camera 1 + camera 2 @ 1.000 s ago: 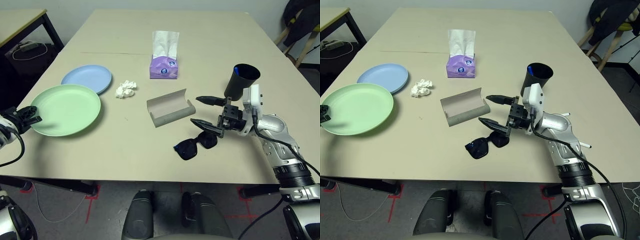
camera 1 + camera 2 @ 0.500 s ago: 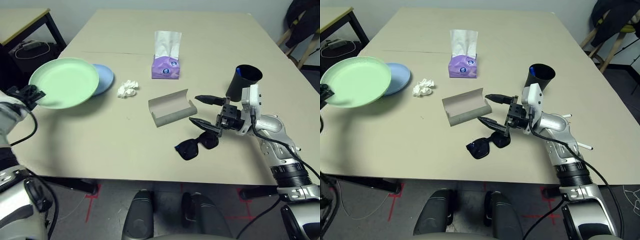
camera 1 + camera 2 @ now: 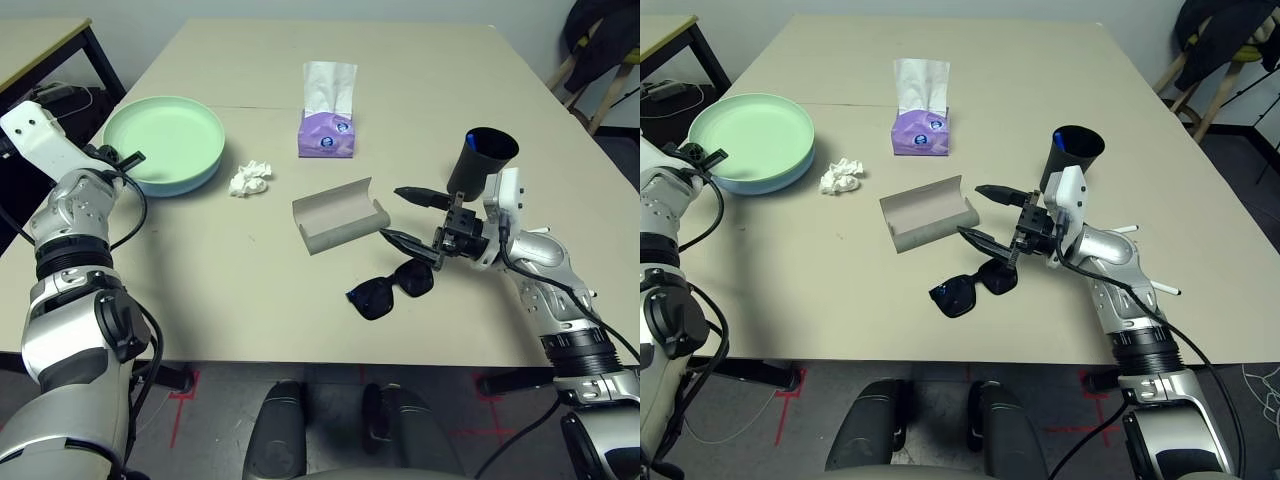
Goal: Organize and tidy the items on the table.
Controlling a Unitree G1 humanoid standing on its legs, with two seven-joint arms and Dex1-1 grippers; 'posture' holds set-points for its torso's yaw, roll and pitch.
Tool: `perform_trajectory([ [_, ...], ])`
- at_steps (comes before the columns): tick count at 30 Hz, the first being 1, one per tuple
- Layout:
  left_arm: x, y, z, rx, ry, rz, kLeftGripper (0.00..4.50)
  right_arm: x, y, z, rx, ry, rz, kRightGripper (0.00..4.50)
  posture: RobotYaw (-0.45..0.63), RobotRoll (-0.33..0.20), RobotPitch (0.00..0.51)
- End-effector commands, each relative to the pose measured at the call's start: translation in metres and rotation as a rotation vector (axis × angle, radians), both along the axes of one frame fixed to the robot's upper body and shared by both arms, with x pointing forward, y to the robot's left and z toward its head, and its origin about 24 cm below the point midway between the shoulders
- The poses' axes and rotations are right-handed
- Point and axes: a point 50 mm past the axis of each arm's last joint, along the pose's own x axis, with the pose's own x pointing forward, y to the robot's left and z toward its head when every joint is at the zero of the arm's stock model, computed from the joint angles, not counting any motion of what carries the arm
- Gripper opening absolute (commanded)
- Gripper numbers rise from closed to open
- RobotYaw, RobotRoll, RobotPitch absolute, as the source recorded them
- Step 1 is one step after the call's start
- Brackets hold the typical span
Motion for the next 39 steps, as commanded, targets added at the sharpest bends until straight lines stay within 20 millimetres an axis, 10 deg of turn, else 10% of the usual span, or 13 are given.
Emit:
perform_trajectory([
  [1,0.003,0.000,0.005,0.010,-0.010,0.046,0.03,-0.002,-0.003,0.001,0.006,-0.004,-0.020,4.50,0.14,0.000,0.128],
  [18,0.007,-0.006,-0.002,0.004,0.021,0.056,0.03,0.003,0.003,0.007,0.049,-0.025,-0.102,4.50,0.14,0.000,0.125],
  [31,0.010,-0.009,0.000,0.027,0.013,0.054,4.48,0.000,0.004,0.009,0.047,-0.029,-0.101,4.50,0.13,0.000,0.124],
  [39,0.017,-0.028,-0.003,0.180,0.046,-0.200,4.48,0.000,0.002,0.008,0.047,-0.030,-0.102,4.50,0.14,0.000,0.125],
])
